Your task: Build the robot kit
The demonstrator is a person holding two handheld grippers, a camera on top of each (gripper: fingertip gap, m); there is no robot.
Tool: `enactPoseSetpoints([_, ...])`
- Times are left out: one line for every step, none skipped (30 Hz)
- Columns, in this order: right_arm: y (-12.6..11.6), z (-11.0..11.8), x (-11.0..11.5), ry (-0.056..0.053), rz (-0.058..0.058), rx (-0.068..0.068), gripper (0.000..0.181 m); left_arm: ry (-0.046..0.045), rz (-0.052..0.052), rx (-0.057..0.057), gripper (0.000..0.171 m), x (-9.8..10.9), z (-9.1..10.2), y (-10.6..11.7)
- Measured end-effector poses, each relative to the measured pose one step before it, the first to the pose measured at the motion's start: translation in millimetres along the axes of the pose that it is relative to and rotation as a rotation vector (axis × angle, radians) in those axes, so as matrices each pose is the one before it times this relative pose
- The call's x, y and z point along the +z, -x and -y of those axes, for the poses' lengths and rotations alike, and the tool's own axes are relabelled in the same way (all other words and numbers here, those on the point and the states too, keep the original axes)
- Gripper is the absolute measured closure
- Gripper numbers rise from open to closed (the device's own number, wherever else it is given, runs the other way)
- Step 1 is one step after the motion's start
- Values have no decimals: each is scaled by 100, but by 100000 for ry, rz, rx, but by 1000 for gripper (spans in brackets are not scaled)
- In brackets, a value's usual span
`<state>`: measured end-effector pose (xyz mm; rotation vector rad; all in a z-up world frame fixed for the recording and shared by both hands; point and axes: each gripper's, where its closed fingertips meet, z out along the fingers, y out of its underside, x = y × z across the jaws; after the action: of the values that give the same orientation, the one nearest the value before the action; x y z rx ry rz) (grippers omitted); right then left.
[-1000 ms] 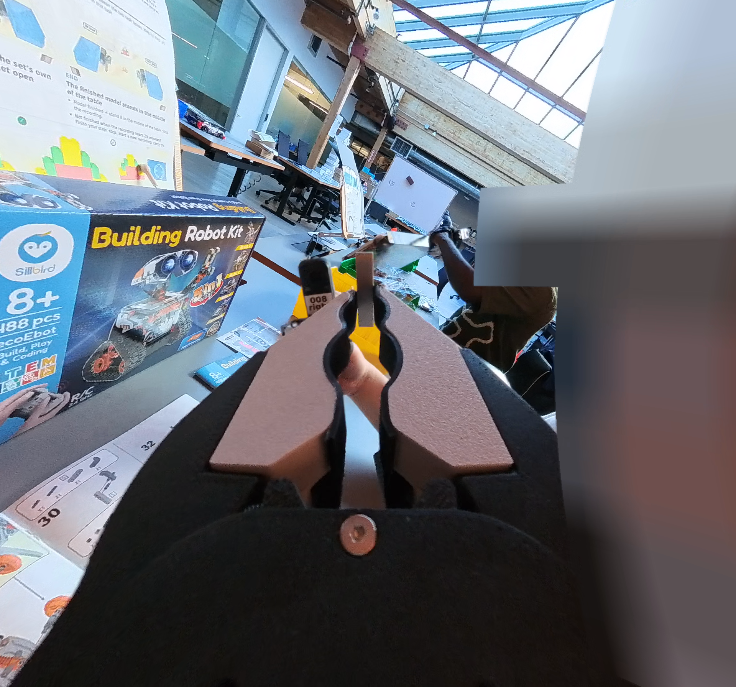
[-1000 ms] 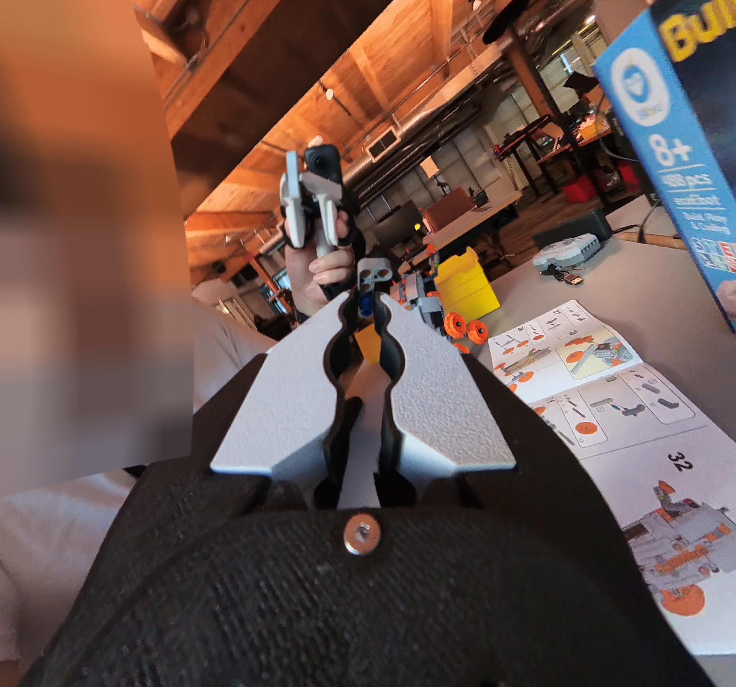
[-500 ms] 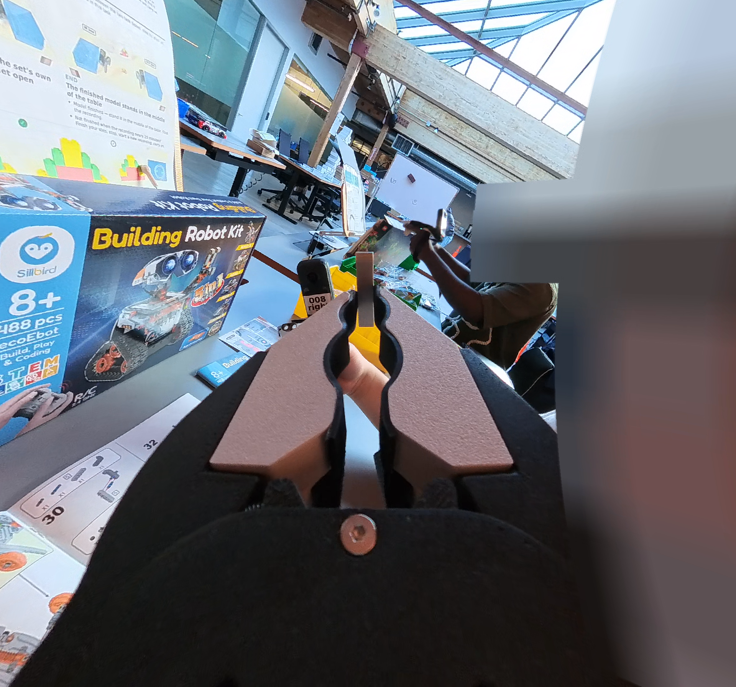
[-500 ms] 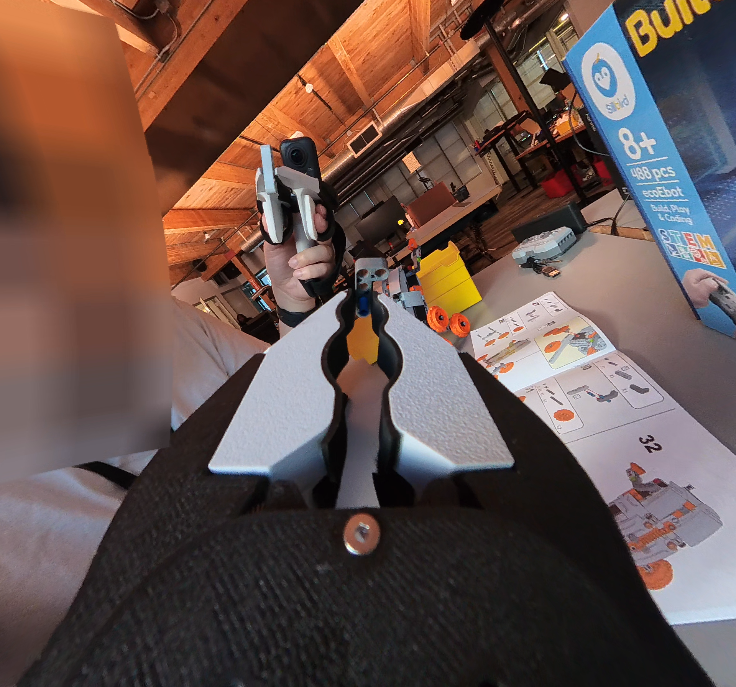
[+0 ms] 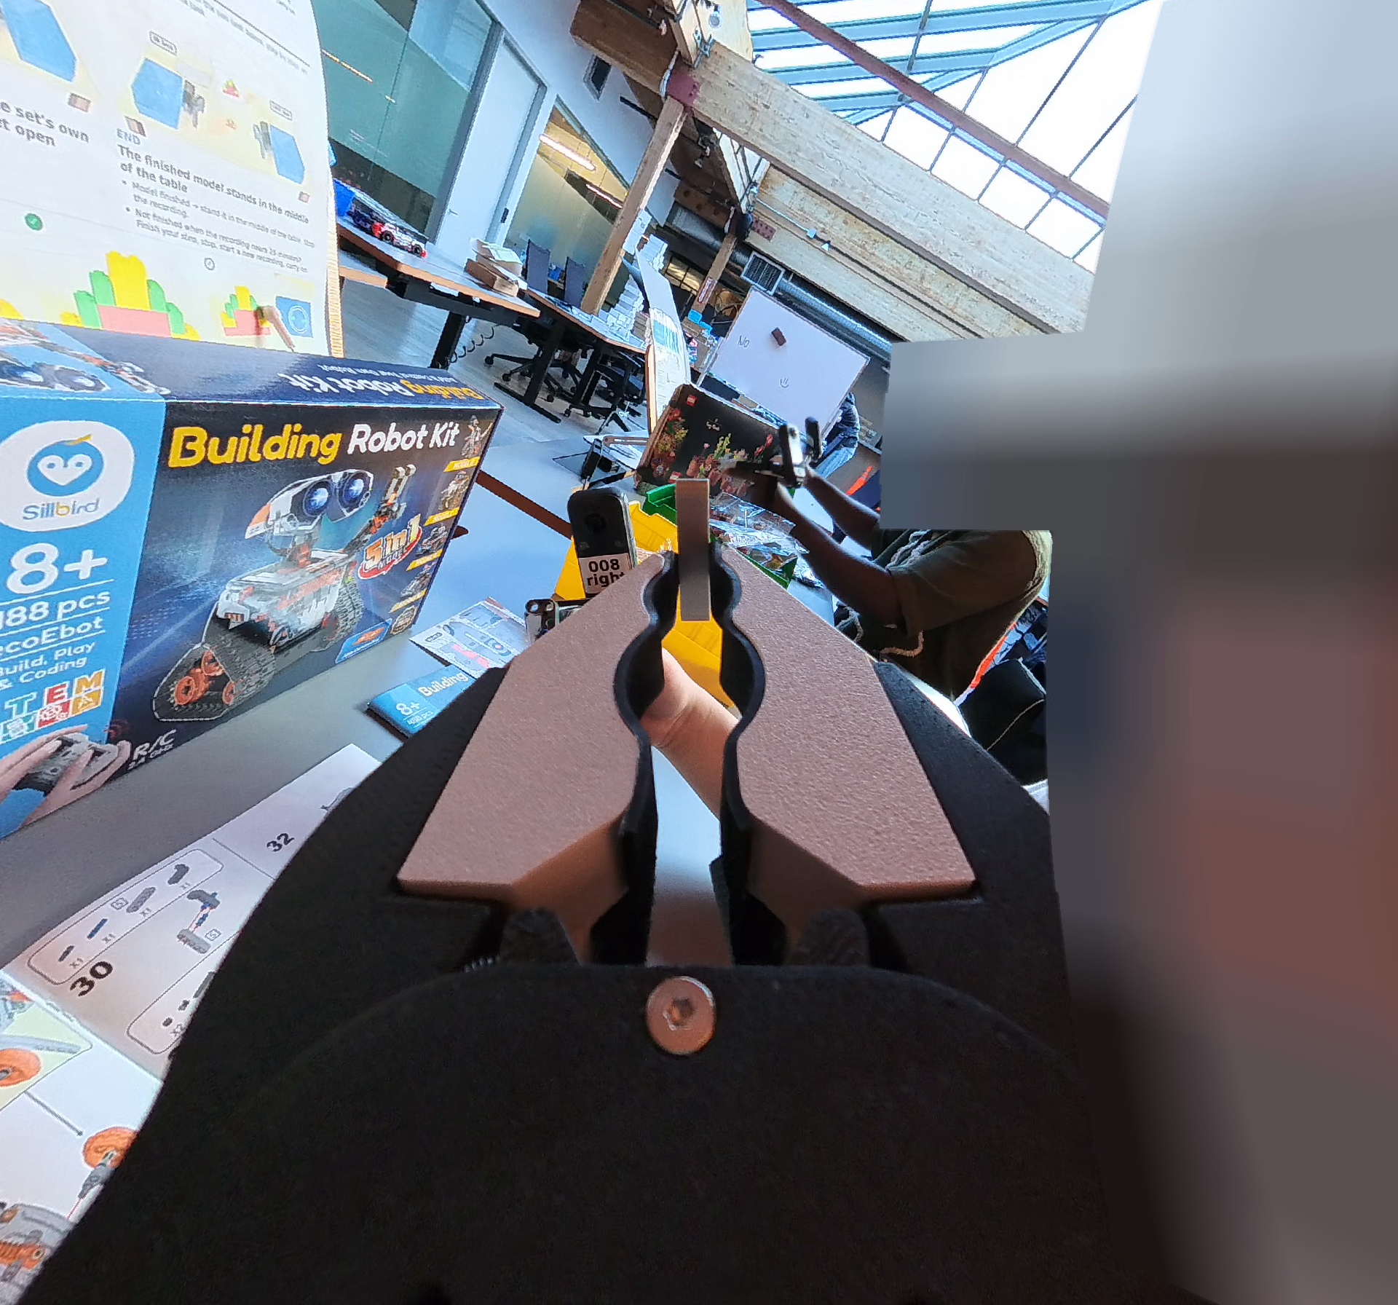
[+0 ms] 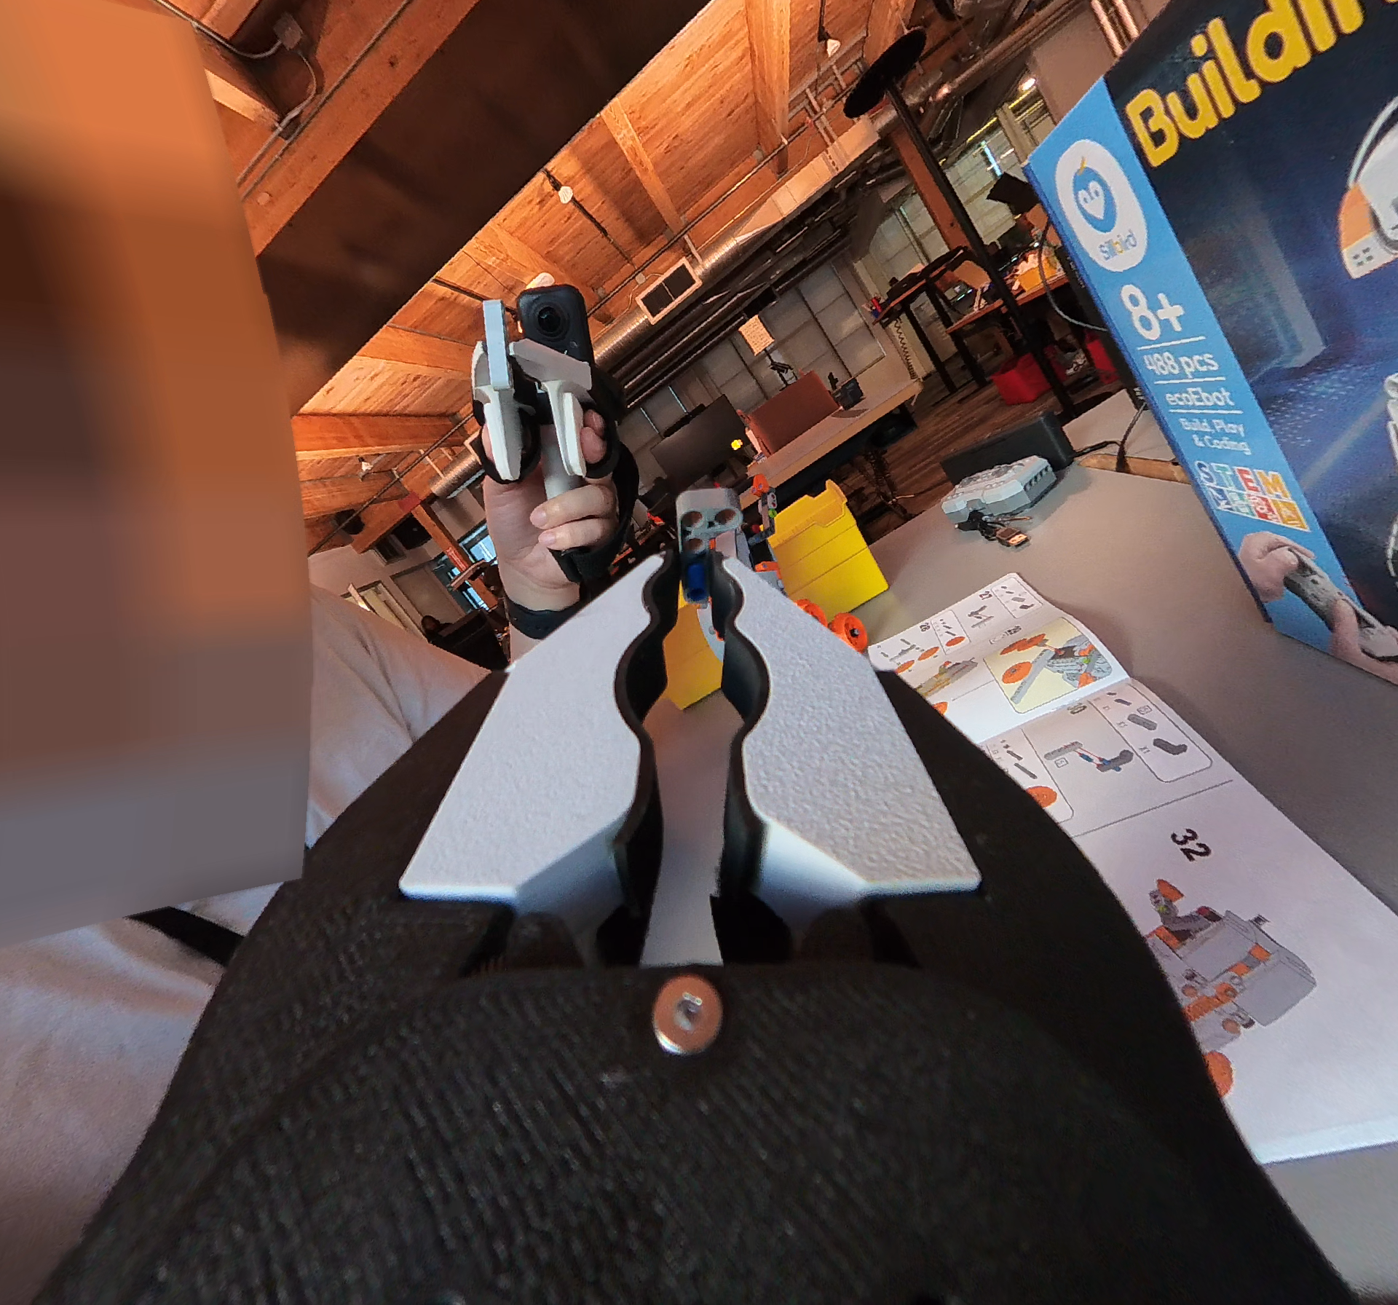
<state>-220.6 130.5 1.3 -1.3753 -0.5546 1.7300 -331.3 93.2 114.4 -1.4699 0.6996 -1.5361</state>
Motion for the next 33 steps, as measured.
enactPoseSetpoints([72, 14, 4, 50, 462, 57, 175, -44, 13, -27, 166, -7, 8, 1])
enactPoseSetpoints([30, 37, 19, -266, 212, 4, 175, -31, 2, -28, 166, 2, 4, -2])
enactPoseSetpoints([-4, 28, 13, -214, 87, -31, 175, 31, -7, 39, 166, -2, 0, -12])
enactPoseSetpoints([48, -43, 34, 134, 397, 16, 175, 61, 66, 108, 166, 15, -9, 2])
enactPoseSetpoints([84, -103, 57, 589, 631, 68, 175, 10, 43, 115, 166, 7, -4, -9])
enactPoseSetpoints([9, -129, 85, 834, 56, 140, 175, 27, -34, 29, 166, 16, -8, -27])
enactPoseSetpoints([-104, -125, 76, 798, -703, -79, 175, 105, -72, -50, 166, 22, -21, -16])
enactPoseSetpoints([-175, -143, 67, 896, -1218, -204, 175, 71, -17, -41, 166, 15, -18, 7])
enactPoseSetpoints([-256, -238, 91, 1498, -1691, 31, 175, -15, 44, -20, 166, 9, -9, 9])
enactPoseSetpoints([-348, -322, 106, 2152, -2345, -59, 175, 33, -26, -45, 166, 9, -2, 1])
enactPoseSetpoints([-355, -346, 115, 2268, -2433, -481, 175, 112, -66, -48, 166, 10, -28, -9])
enactPoseSetpoints([-226, -327, 142, 2187, -1944, -829, 175, 67, -9, -2, 166, 16, -9, 6])
enactPoseSetpoints([-127, -320, 158, 2252, -1416, -1039, 175, -8, -3, 13, 166, 10, -1, 0])
enactPoseSetpoints([-105, -253, 174, 2025, -1580, -1410, 175, 18, -48, -29, 166, -3, -11, -4])
enactPoseSetpoints([-107, -215, 175, 1889, -1906, -1948, 175, 66, -61, -68, 166, 5, -11, -14])
enactPoseSetpoints([-2, -186, 172, 1795, -1436, -2166, 175, -7, -34, -30, 166, 1, 1, -7])
enactPoseSetpoints([101, -133, 164, 1717, -960, -2087, 175, -59, 8, 51, 166, -6, 14, -8])
enactPoseSetpoints([87, -157, 162, 2074, -1202, -2007, 175, 21, 16, 69, 166, -2, 1, -7])
enactPoseSetpoints([-4, -220, 144, 2660, -1909, -1544, 175, 103, -34, 27, 166, 4, -8, -8])
enactPoseSetpoints([-170, -245, 118, 2886, -2648, -355, 175, 70, -36, 12, 166, 7, -7, 4])
enactPoseSetpoints([-320, -256, 74, 2777, -2859, 2283, 175, 17, 6, -33, 166, -1, -2, -1])
enactPoseSetpoints([-227, -121, 25, 1452, -1078, 5739, 175, -23, -65, -100, 166, -7, 10, -7])
enactPoseSetpoints([-237, 161, -45, -1045, 329, 9530, 175, -23, -151, -120, 166, 2, 3, -30])
enactPoseSetpoints([-94, 466, -149, -3684, 2541, 11661, 175, 25, -142, -60, 166, -2, 0, -38])
enactPoseSetpoints([330, 751, -253, -5888, 5738, 9945, 175, 35, -184, 65, 166, -3, 11, -75])
enactPoseSetpoints([239, 671, -286, -5470, 4883, 7657, 175, 37, -202, 147, 166, -6, 2, -90])
enactPoseSetpoints([-117, 300, -267, -2678, 1998, 5595, 175, 77, -206, 209, 166, -6, 13, -96])
enactPoseSetpoints([-166, 3, -225, -380, 1098, 2821, 175, 17, -118, 222, 166, -21, 26, -81])
enactPoseSetpoints([-305, -152, -172, 698, -156, 1673, 175, -181, -63, 162, 166, -37, 56, -62])
enactPoseSetpoints([-541, -189, -152, 997, -2135, 1376, 175, -249, -71, 54, 166, -41, 59, -43])
enactPoseSetpoints([-467, -133, -83, 752, -2176, 329, 175, -149, -77, 19, 166, -37, 48, -38])
enactPoseSetpoints([-161, -82, -23, 419, -505, 163, 175, -113, 41, 76, 166, -30, 37, -5])
enactPoseSetpoints([53, -24, 33, 118, 766, 357, 175, -113, 138, 80, 166, -20, 31, 22])
